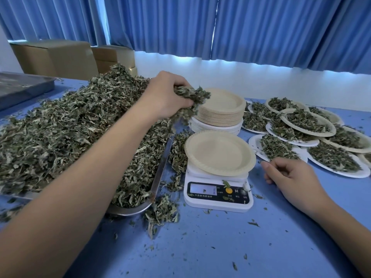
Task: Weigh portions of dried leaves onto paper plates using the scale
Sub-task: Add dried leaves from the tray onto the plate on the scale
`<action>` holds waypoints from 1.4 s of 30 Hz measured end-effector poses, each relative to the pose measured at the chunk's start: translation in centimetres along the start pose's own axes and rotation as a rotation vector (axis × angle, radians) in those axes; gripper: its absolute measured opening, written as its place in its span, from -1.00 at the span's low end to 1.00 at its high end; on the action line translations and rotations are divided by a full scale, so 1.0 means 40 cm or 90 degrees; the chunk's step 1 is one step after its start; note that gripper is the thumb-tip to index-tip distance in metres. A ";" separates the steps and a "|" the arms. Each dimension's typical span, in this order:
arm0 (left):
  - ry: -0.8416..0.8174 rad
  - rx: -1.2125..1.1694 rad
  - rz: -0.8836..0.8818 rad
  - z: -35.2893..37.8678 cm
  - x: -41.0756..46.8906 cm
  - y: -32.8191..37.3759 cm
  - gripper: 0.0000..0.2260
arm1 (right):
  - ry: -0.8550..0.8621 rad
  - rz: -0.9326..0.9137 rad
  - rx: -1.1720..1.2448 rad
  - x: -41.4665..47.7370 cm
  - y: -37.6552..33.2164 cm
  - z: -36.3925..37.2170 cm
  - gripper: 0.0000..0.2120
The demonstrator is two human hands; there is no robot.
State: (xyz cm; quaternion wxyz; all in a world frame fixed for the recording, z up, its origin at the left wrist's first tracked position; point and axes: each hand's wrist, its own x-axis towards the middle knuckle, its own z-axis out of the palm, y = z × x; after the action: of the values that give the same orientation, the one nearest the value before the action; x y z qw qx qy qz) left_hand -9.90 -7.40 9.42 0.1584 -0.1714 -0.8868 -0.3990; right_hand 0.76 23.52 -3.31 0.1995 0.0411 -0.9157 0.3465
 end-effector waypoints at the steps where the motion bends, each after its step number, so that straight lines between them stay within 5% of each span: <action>1: -0.011 -0.029 0.009 0.021 -0.010 0.017 -0.81 | 0.000 0.000 0.001 0.001 0.001 0.000 -0.61; 5: -0.119 -0.061 0.073 0.110 -0.051 0.074 -0.81 | -0.005 -0.005 0.003 0.001 0.004 -0.002 -0.61; 12: -0.263 0.100 0.067 0.151 -0.070 0.076 -0.73 | -0.015 -0.003 0.013 0.001 0.008 -0.004 -0.62; 27: -0.071 -0.123 0.113 0.134 -0.047 0.068 -0.79 | -0.019 0.002 0.024 0.000 0.011 -0.005 -0.62; 34: -0.385 0.063 -0.002 0.096 -0.044 0.053 -0.22 | -0.026 -0.008 0.028 -0.001 0.011 -0.006 -0.66; 42: -0.311 0.143 -0.001 0.034 -0.010 0.021 -0.63 | -0.034 0.000 0.015 -0.001 0.008 -0.005 -0.65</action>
State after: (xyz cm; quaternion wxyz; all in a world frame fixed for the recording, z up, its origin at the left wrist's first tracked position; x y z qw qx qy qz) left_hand -9.39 -5.91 8.95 -0.0426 -0.2430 -0.9375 -0.2453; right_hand 0.78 23.90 -3.39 0.1745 0.0529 -0.9165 0.3562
